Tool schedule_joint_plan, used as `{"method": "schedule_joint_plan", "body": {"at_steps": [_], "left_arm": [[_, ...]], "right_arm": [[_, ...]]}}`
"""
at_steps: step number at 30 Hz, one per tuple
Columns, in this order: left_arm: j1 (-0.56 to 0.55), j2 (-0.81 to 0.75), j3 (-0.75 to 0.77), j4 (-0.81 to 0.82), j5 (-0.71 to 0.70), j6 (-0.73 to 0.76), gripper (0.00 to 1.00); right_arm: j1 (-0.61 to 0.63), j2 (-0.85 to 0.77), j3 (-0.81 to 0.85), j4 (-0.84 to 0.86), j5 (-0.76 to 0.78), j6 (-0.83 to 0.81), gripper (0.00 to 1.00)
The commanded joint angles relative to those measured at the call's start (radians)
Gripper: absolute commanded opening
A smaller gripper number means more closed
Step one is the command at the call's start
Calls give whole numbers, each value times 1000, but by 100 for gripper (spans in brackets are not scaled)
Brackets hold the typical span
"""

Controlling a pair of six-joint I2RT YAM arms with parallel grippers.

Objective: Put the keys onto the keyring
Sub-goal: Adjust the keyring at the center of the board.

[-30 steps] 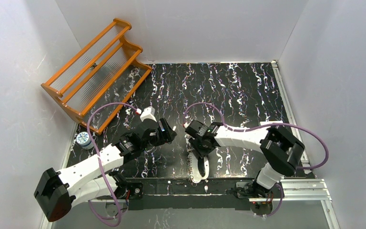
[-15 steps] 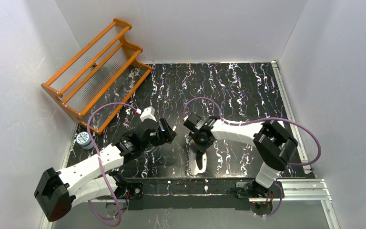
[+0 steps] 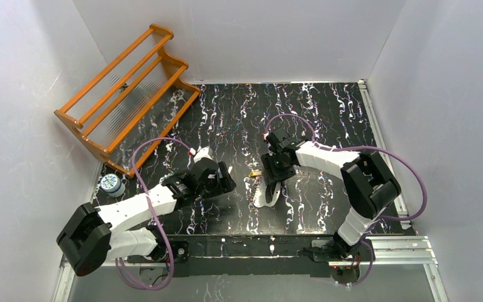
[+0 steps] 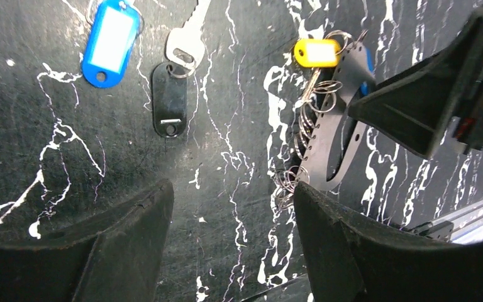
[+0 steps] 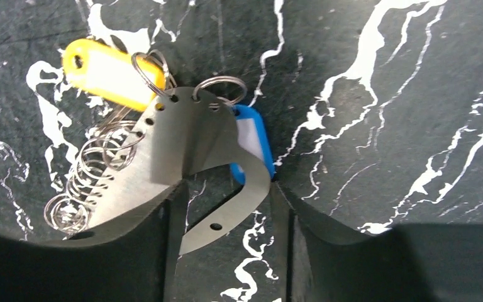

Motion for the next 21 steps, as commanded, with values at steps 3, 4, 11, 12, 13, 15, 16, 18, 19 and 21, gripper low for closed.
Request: {"method": "schedule_joint_plan", "body": {"at_steps": [3, 4, 11, 12, 13, 15, 16, 18, 19, 21], "left_arm": [[2, 54, -25, 75, 84, -7, 68], [2, 62, -30, 94, 100, -7, 68], [1, 139, -92, 299, 258, -45, 66], [0, 150, -101, 324, 273, -53, 66], [1, 160, -110, 347, 285, -60, 65], [-1, 173, -129, 389, 301, -78, 65], [-3, 181, -138, 409, 305, -83, 65], [-8, 195, -149, 438, 317, -91, 63], [-11, 204, -151, 445, 322, -94, 63], [-20, 223, -155, 458, 333, -95, 61]], "right_arm": [[8, -63, 19, -10, -77, -25, 64], [8, -66, 17, -6, -78, -24, 65], [8, -25, 5, -5, -105, -31, 67], [8, -30, -2, -1, -121, -30, 67], [8, -36, -9, 4, -135, -30, 67], [8, -45, -24, 15, -170, -29, 66], [9, -46, -28, 16, -185, -29, 66], [9, -51, -36, 23, -207, -24, 66], [8, -55, -40, 25, -207, -18, 66], [8, -73, -50, 25, -193, -2, 66]]}}
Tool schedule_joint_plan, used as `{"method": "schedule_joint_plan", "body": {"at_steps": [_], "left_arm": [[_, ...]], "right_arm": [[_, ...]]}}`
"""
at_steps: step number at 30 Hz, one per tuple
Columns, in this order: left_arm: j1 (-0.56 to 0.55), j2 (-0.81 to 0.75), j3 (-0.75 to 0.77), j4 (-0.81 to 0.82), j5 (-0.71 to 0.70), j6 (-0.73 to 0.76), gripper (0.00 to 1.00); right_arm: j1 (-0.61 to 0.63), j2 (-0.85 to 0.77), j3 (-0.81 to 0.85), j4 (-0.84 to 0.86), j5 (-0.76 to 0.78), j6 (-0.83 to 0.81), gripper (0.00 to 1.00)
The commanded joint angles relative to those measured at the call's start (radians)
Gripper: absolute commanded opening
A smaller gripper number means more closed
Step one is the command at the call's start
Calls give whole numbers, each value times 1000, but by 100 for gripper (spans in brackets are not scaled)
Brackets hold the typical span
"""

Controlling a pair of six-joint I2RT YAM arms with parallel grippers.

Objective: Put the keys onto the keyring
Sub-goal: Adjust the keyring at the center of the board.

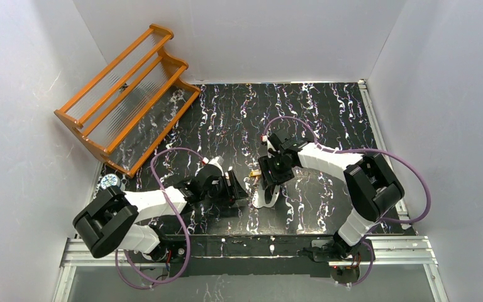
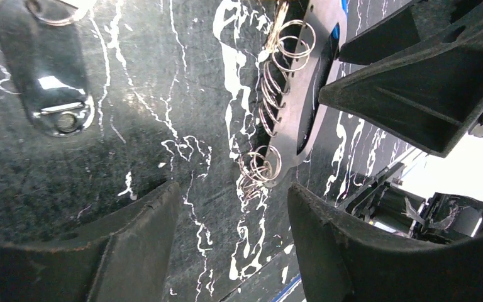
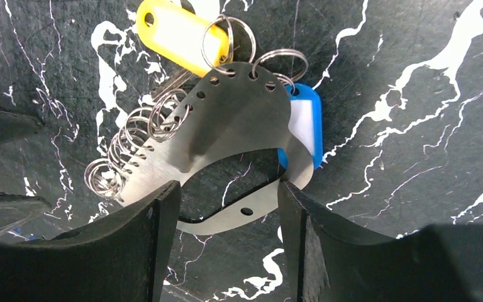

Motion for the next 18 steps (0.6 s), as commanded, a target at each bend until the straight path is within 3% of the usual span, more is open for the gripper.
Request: {"method": "schedule_joint_plan", "body": {"at_steps": [1, 5, 11, 18], "left_arm": [[-21, 32, -18, 74, 53, -18, 60], [-43, 64, -28, 90, 51, -31, 59], [-67, 93, -36, 125, 27, -63, 55], [-80, 75, -22, 99, -7, -31, 51]], "right_arm": [[0, -55, -30, 14, -26, 31, 66], [-45, -85, -60, 2, 26, 111, 67], [-116, -126, -161, 43, -22, 138, 67], [-115, -61, -141, 125, -219, 74, 66]]}}
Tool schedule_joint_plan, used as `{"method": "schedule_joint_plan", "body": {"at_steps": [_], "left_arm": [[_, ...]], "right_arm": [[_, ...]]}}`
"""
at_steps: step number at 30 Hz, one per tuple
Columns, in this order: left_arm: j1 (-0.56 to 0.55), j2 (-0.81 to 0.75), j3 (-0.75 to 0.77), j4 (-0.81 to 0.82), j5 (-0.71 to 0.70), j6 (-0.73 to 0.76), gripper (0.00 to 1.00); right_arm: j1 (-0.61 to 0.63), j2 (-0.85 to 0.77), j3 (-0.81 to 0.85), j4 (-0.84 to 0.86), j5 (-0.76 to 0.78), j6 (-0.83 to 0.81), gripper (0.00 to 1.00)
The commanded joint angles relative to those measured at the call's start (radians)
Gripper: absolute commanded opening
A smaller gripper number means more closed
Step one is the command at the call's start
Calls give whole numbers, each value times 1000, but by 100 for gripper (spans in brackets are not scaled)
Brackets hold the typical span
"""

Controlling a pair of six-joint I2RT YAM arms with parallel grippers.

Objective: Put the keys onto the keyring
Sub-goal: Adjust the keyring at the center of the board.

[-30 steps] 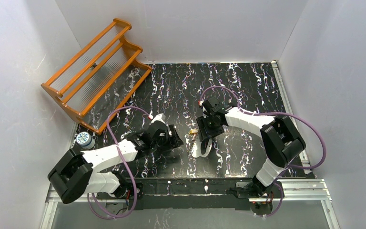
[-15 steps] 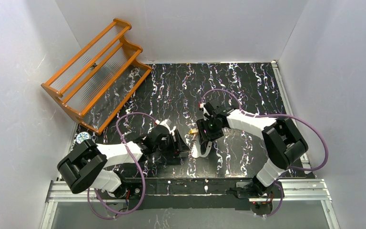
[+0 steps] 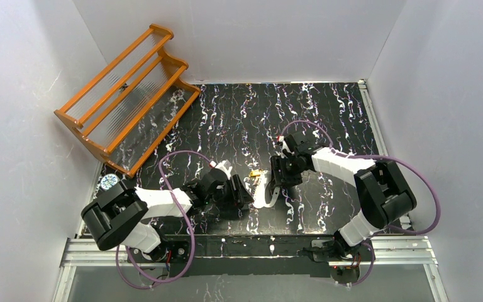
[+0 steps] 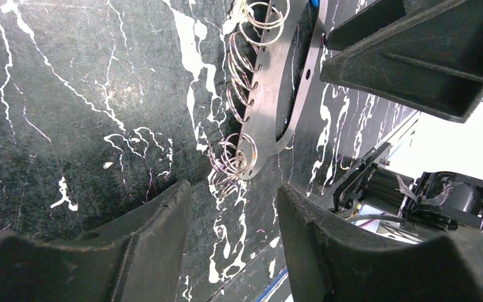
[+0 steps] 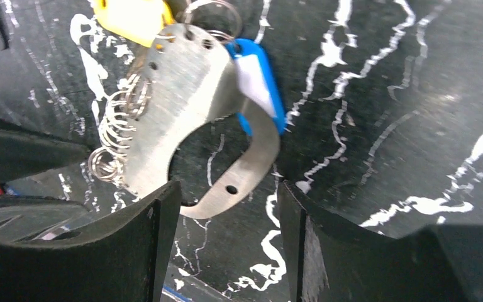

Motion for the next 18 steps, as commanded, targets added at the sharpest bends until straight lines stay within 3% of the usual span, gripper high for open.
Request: {"method": "schedule_joint_plan", "body": {"at_steps": [1, 9, 18], "left_arm": [[-9, -26, 0, -74, -50, 32, 51], [-3, -169, -20, -147, -192, 28, 53], [38, -164, -121, 28, -144, -131, 52]], "right_arm": [[7, 63, 20, 63, -163, -49, 66], [25, 55, 77, 47, -205, -99, 66], [31, -5, 86, 17, -177, -109, 65]]}}
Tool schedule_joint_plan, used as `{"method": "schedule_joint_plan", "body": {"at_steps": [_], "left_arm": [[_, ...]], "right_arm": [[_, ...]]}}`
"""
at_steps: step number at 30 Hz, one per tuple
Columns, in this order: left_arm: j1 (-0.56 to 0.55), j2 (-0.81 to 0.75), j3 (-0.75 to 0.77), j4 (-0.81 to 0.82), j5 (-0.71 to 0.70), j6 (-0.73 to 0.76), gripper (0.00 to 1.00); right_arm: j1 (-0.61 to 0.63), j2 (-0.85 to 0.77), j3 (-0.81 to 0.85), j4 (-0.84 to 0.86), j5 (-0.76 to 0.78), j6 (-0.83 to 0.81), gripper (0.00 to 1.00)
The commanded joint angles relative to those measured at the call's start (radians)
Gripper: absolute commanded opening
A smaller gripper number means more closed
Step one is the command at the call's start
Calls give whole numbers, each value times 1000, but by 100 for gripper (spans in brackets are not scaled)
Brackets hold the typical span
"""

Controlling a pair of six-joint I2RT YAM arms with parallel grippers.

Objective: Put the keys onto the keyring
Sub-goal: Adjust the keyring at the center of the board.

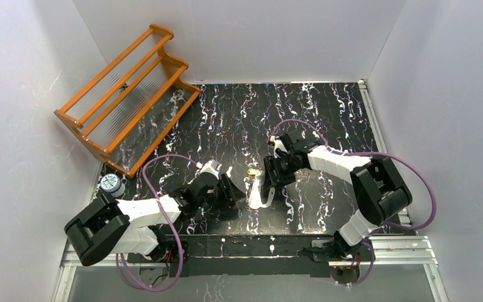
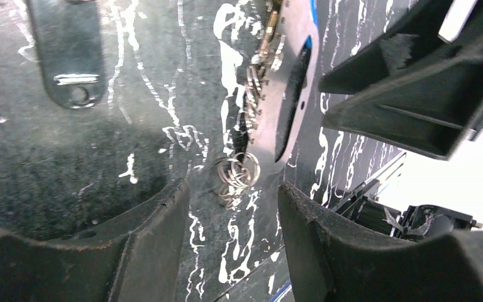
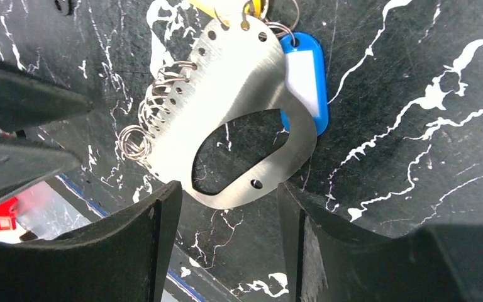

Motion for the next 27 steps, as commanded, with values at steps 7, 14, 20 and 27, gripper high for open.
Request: {"method": "schedule_joint_plan", "body": {"at_steps": [7, 14, 20, 27], "left_arm": [[115, 28, -152, 298, 119, -231, 49], [164, 36, -144, 289, 170, -192, 47], [168, 35, -151, 279, 164, -201, 38], [167, -53, -153, 170, 100, -199, 37]], "right_arm": [[69, -69, 93, -43, 38, -24, 65], [226, 28, 212, -104, 164, -46, 62], [329, 126, 356, -181, 323, -57, 59], [366, 206, 436, -242, 494, -39, 51]]}}
